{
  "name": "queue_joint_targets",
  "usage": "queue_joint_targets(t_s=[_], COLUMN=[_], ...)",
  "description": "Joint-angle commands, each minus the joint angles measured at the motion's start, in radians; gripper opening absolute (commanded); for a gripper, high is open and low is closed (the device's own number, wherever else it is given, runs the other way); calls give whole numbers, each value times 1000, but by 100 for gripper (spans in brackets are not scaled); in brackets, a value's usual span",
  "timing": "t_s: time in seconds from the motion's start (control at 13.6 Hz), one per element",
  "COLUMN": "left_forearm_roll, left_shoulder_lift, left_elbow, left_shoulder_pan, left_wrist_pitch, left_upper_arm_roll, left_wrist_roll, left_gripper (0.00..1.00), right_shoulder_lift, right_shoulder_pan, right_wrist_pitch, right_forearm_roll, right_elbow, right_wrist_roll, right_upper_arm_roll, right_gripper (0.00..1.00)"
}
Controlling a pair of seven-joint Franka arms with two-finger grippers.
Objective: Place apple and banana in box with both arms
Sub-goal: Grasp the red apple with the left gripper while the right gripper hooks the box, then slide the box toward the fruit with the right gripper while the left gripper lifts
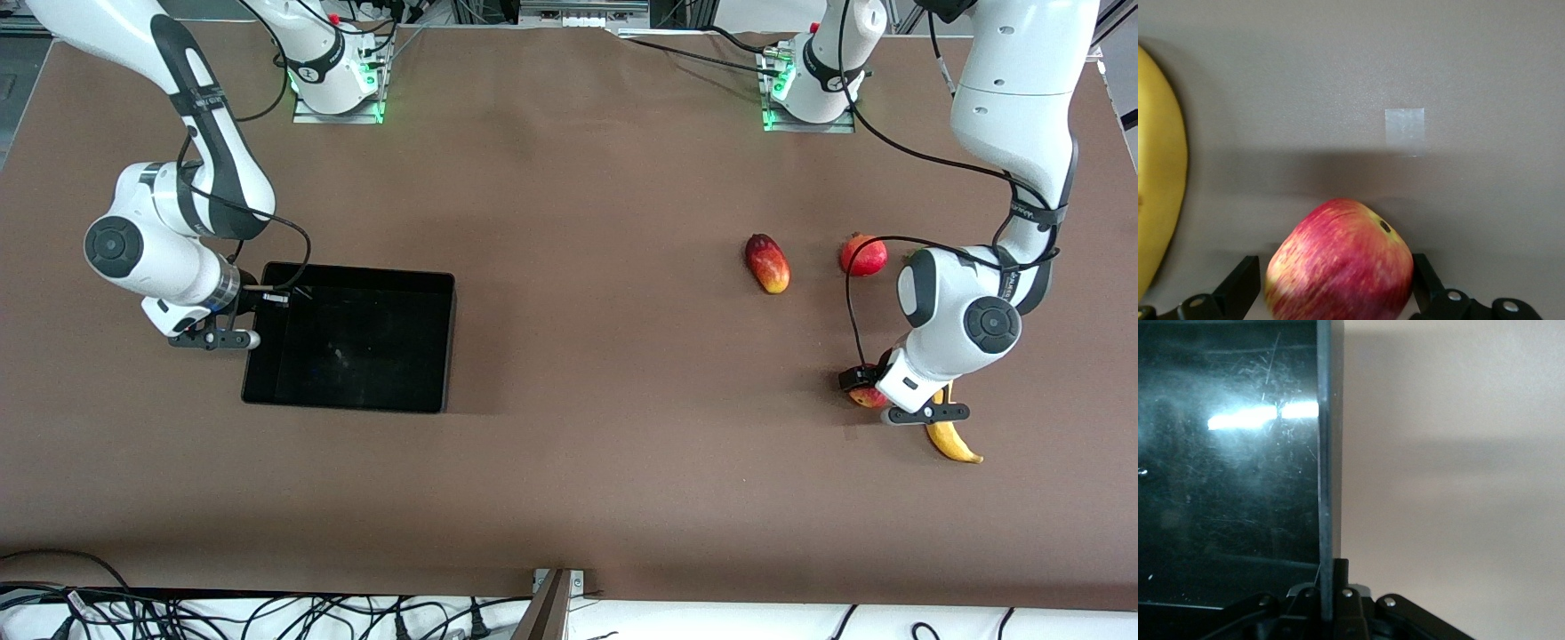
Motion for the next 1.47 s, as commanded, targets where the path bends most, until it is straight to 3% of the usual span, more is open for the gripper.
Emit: queue_joint_targets(t_s=[0.0, 0.15, 0.29, 0.52, 0.66, 0.96, 1.25, 1.33, 1.4], left_forearm_roll=[6, 6, 6, 6, 6, 15, 39, 39, 36], left_shoulder_lift=[11, 13, 13, 13, 13, -12, -108, -136, -162], left_elbow=[-2, -2, -4, -4, -4, -1, 41, 65, 84], left_shoulder_pan=[2, 3, 3, 3, 3, 3, 3, 2, 2], left_wrist_pitch=[25, 27, 27, 25, 24, -4, -226, -302, -368], left_upper_arm_roll=[-3, -3, -3, -3, -3, -3, -3, -5, -13], left_wrist_roll=[25, 23, 21, 21, 21, 34, 37, 28, 22], left_gripper=[100, 98, 76, 31, 2, 2, 2, 2, 2], right_shoulder_lift=[0, 37, 104, 265, 336, 428, 479, 484, 484], right_shoulder_pan=[106, 211, 327, 516, 611, 720, 737, 737, 742], right_wrist_pitch=[-184, -192, -186, -128, -80, 122, 191, 193, 193], right_forearm_roll=[19, 39, 77, 92, 89, 82, 80, 80, 77], right_elbow=[173, 259, 345, 526, 588, 591, 591, 591, 591], right_wrist_roll=[148, 301, 478, 656, 740, 762, 742, 730, 729], right_upper_arm_roll=[10, 10, 10, 9, 0, 0, 0, 0, 0], right_gripper=[0, 0, 0, 0, 0, 0, 0, 30, 99])
